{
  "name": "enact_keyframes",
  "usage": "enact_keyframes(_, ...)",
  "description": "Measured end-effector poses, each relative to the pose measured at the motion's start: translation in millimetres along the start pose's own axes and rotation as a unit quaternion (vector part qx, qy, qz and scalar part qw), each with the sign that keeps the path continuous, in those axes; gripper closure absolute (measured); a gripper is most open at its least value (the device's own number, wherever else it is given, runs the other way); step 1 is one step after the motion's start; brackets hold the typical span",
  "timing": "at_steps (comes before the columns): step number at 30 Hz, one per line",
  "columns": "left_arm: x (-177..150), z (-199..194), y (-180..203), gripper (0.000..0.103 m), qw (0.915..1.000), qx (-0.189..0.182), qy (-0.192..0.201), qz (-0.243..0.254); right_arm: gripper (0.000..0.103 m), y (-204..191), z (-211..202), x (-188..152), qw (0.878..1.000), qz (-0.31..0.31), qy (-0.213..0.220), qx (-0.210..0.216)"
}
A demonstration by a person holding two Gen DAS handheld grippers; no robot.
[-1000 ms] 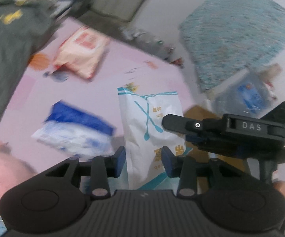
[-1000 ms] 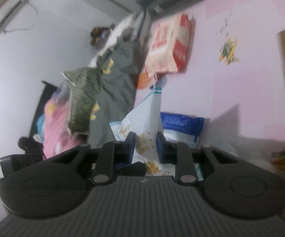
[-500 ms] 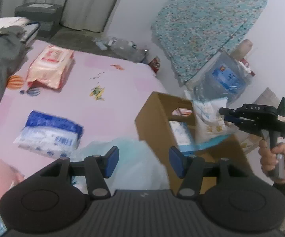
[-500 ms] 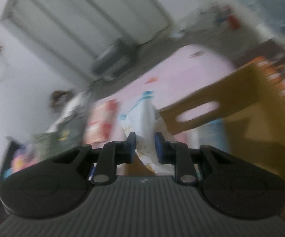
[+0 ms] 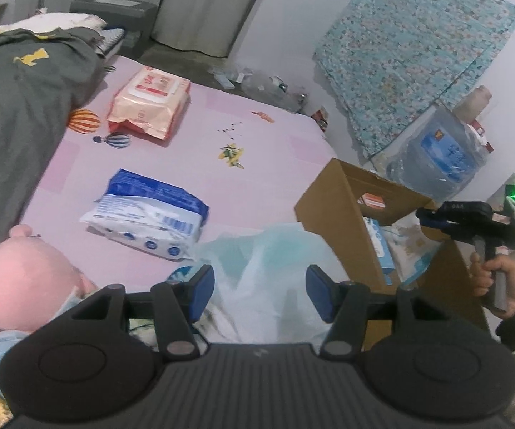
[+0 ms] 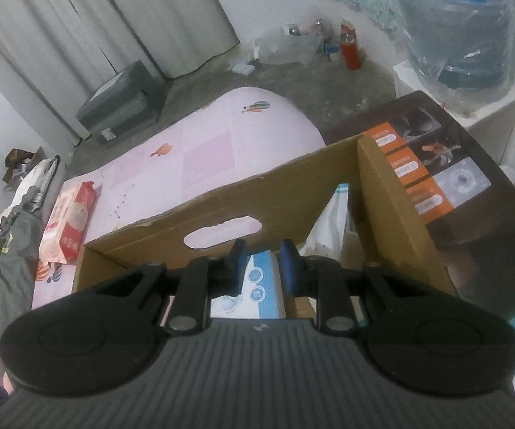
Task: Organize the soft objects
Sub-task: 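Carry the white snack bag into the cardboard box and release it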
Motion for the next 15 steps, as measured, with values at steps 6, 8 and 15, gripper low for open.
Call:
enact_keyframes(6, -9, -6, -12, 0.041, 1.0000, 0.008, 0.005, -0.001, 0.078, 1, 9, -9, 0.992, -0.073, -0.004, -0.106)
enact_keyframes(8, -11, -7, -14, 0.041, 1.0000, 0.005, 0.003, -0.007, 0.078, 0, 22, -11, 0.985, -0.101, -0.009, -0.142)
enact_keyframes(15, -17, -11, -26, 0.040, 0.9998, 0.003, 0.002, -0.019, 0.071, 11, 49, -20, 0.985, -0.069, -0.025, -0.159)
Point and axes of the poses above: each gripper's, at about its wrist camera, not at the fingertips, and z roughly the way its jaws point, y to its right, x to its top, the point moved 7 cm from there along z, roughly the way its jaws point, and after that the axes turned 2 degrees about x, right-handed, at the moved point
